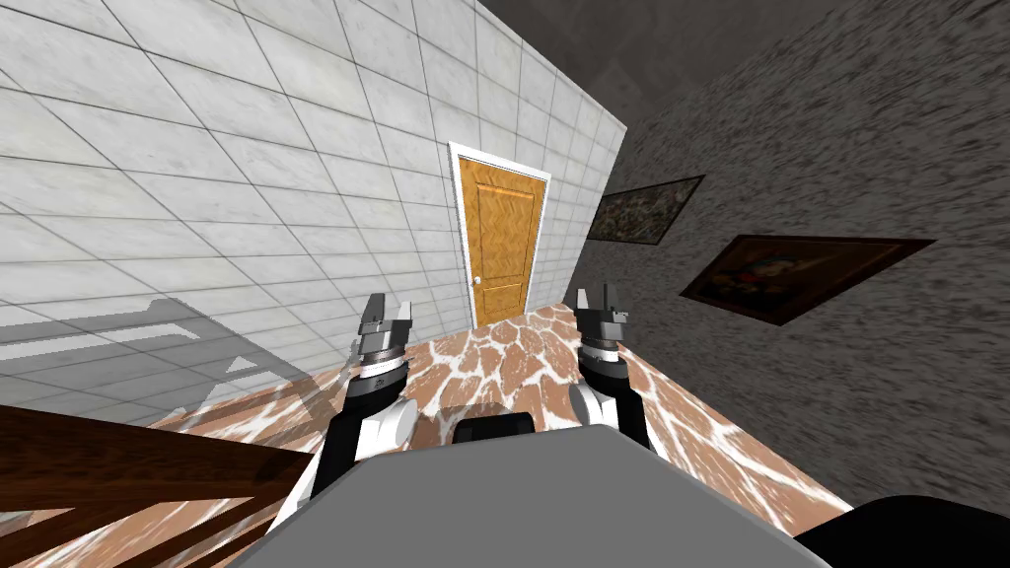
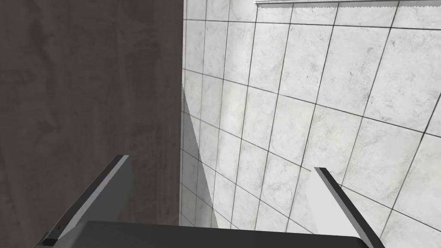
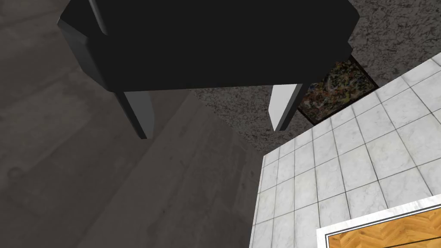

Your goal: Pull the door open

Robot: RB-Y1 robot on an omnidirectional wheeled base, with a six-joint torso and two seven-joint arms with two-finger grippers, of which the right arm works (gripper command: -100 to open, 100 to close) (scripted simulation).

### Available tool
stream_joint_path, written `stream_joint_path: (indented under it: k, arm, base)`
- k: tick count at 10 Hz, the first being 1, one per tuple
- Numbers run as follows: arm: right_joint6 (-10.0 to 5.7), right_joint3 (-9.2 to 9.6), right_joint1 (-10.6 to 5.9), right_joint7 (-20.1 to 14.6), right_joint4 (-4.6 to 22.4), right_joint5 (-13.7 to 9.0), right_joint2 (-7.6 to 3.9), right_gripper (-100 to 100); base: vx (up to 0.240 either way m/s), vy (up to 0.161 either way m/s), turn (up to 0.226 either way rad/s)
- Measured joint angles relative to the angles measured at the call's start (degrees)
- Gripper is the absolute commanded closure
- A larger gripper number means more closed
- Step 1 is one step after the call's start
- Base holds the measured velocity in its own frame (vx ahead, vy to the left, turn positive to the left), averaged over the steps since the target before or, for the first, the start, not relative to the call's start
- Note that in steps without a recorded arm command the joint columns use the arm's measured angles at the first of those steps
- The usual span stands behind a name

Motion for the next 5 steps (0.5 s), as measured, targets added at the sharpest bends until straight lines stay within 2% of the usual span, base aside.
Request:
stream_joint_path:
  k: [3, 5]
  arm:
    - [-0.46, -0.35, -0.87, -2.9, 3.3, -1.7, -0.94, -100]
    - [-0.89, -0.07, -1.48, -4.5, 5.4, -2.4, -1.11, -100]
  base:
    - [0.099, 0.024, 0.138]
    - [0.1, 0.003, 0.1]
